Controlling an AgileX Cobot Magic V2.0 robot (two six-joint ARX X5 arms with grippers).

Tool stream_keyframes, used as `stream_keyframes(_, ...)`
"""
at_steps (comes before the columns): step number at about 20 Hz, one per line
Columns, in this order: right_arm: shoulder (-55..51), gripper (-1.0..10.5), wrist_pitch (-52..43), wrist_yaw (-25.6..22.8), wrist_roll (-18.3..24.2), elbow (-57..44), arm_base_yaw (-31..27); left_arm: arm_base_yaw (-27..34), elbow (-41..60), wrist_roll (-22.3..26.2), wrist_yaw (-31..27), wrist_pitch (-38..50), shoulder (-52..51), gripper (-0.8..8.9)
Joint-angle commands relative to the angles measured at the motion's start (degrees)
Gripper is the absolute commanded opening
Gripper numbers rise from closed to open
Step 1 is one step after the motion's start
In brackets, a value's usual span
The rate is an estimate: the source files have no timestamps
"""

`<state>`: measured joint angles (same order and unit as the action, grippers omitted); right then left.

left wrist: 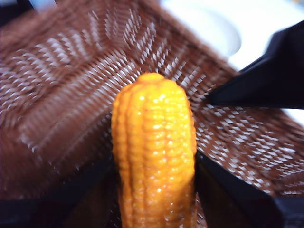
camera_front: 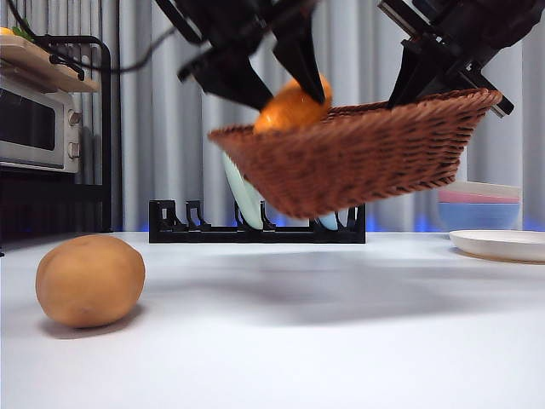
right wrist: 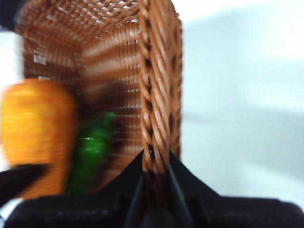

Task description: Pick up the basket,pick up the corn from the table,pick up the potato from the table,pick up the cucumber from the table,put all items into the basket

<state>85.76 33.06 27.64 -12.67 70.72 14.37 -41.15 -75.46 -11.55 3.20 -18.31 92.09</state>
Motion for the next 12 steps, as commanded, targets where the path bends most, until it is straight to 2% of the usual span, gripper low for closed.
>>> stream_keyframes(1, 0.0, -0.1, -1.0, 0.9, -0.3, 0.6, 0.4, 0.0, -0.8, 0.8, 0.3, 0.9, 0.9, 0.9)
stream_keyframes(2, 0.0, -0.1, -1.0, 0.9, -0.3, 0.6, 0.5, -0.1, -0.8, 0.8, 0.2, 1.1, 0.9, 3.19)
stream_keyframes(3, 0.0, -0.1, -1.0, 0.9, -0.2, 0.6, 0.4, -0.1, -1.1, 0.7, 0.2, 1.0, 0.9, 5.98)
stream_keyframes(4, 0.0, -0.1, -1.0, 0.9, -0.1, 0.6, 0.4, -0.1, -1.6, 0.6, 0.1, 0.1, 0.9, 6.74)
stream_keyframes(8, 0.0, -0.1, -1.1, 0.9, -0.1, 0.6, 0.4, 0.6, -2.5, 0.6, -0.2, -1.8, 0.8, 6.69)
stream_keyframes(12, 0.0, -0.1, -1.8, 0.9, -0.1, 0.6, 0.4, 0.8, -10.3, 2.6, -0.2, -15.4, -0.2, 6.68)
